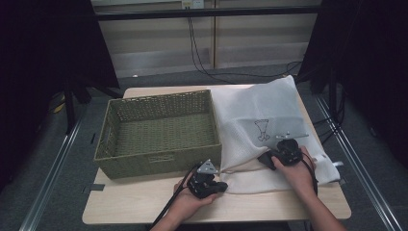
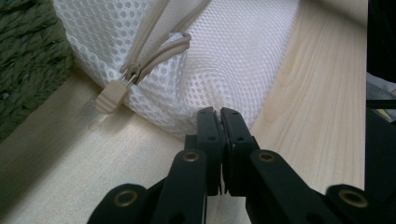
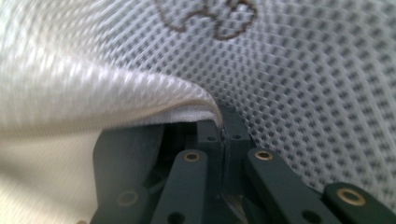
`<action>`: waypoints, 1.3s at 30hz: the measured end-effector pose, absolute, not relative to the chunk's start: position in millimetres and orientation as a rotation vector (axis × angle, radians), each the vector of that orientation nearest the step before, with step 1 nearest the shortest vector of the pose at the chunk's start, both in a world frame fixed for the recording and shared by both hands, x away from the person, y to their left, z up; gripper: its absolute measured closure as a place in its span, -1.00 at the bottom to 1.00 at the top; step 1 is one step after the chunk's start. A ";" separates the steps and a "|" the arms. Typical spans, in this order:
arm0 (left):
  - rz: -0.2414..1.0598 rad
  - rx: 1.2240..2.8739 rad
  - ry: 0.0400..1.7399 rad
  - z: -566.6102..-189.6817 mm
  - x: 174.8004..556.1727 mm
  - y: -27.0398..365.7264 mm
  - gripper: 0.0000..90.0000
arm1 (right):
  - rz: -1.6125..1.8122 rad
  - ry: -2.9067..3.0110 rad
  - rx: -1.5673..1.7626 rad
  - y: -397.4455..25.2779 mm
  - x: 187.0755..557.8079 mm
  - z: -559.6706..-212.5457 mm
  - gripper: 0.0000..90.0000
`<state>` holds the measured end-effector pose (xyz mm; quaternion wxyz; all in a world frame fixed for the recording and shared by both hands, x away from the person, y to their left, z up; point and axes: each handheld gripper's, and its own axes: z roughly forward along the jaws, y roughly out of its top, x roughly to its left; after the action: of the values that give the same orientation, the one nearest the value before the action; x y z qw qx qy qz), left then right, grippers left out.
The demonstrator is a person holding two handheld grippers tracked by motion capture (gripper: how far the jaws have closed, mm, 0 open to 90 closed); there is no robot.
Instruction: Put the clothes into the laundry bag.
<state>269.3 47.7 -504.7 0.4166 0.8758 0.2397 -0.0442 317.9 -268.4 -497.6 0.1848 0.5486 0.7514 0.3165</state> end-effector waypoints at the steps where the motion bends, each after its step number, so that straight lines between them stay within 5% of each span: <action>1: -0.111 2.199 0.602 -504.7 269.3 47.7 0.95 | 0.892 2.118 1.546 -268.4 317.9 -497.6 0.98; 8: -0.116 2.190 0.596 -505.8 269.6 49.5 0.95 | 0.863 2.004 1.558 -259.4 347.7 -499.6 0.97; 17: -0.113 2.179 0.616 -506.1 270.1 47.4 0.94 | 1.016 2.120 1.343 -266.7 272.7 -459.7 0.96; 22: -0.080 2.199 0.625 -504.4 267.5 45.3 0.94 | 0.902 2.354 1.326 -264.9 255.9 -485.4 0.96; 39: -0.137 2.198 0.576 -505.5 268.7 49.1 0.95 | 0.920 1.975 1.594 -252.9 353.9 -505.2 0.97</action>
<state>268.7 49.1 -505.5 0.4194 0.8765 0.2299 -0.0548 353.9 -252.9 -505.2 0.2193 0.5761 0.7138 0.3324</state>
